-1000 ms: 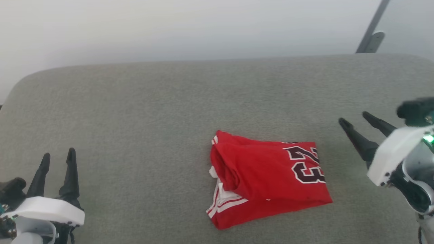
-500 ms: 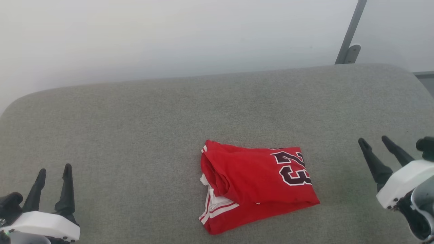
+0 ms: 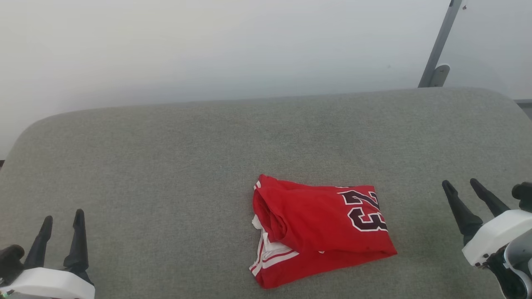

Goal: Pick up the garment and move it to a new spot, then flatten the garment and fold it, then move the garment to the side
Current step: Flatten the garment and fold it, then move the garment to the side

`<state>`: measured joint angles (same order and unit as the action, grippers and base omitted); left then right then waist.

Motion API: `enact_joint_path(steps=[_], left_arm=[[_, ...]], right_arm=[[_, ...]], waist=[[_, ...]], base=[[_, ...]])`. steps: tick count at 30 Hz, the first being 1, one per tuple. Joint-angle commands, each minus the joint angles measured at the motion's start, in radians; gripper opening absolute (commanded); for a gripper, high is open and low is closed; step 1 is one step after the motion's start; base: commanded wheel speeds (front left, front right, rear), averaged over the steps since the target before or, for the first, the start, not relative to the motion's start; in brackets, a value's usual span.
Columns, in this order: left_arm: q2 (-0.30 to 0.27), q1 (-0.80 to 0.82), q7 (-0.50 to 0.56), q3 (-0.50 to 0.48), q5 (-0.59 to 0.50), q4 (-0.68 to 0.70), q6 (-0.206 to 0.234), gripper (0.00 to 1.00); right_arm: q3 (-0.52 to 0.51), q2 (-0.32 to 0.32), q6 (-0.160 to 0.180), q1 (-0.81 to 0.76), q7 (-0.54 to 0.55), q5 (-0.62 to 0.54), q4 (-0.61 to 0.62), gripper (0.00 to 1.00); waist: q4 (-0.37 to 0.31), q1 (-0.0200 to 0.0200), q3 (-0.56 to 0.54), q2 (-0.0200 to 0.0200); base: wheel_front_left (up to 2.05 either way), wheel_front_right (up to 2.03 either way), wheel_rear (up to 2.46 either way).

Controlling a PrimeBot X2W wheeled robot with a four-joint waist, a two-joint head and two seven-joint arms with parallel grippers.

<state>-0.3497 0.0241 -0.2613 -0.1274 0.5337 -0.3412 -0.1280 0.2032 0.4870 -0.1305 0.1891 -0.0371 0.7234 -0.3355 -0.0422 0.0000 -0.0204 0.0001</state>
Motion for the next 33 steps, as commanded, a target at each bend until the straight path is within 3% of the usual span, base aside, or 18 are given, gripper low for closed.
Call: enact_joint_path(steps=[1,21,33], left_arm=[[-0.002,-0.007,-0.005,-0.003,-0.012,0.002,-0.002,1.00],[0.011,-0.011,-0.005,0.004,-0.009,0.002,-0.002,1.00],[0.026,0.000,-0.005,0.039,-0.003,0.002,-0.002,1.00]], right_arm=[[0.003,0.003,0.000,-0.004,-0.010,0.008,-0.006,1.00],[0.036,0.000,0.000,0.001,0.021,0.016,-0.017,1.00],[0.124,-0.002,0.000,0.069,0.240,0.055,-0.065,1.00]], waist=[[0.002,0.0000,-0.001,-0.0001],[0.023,0.0000,-0.005,-0.0001],[0.087,0.0000,0.025,-0.0001]], base=[[0.00,0.00,0.00],[0.00,0.00,0.00],[0.00,0.00,0.00]])
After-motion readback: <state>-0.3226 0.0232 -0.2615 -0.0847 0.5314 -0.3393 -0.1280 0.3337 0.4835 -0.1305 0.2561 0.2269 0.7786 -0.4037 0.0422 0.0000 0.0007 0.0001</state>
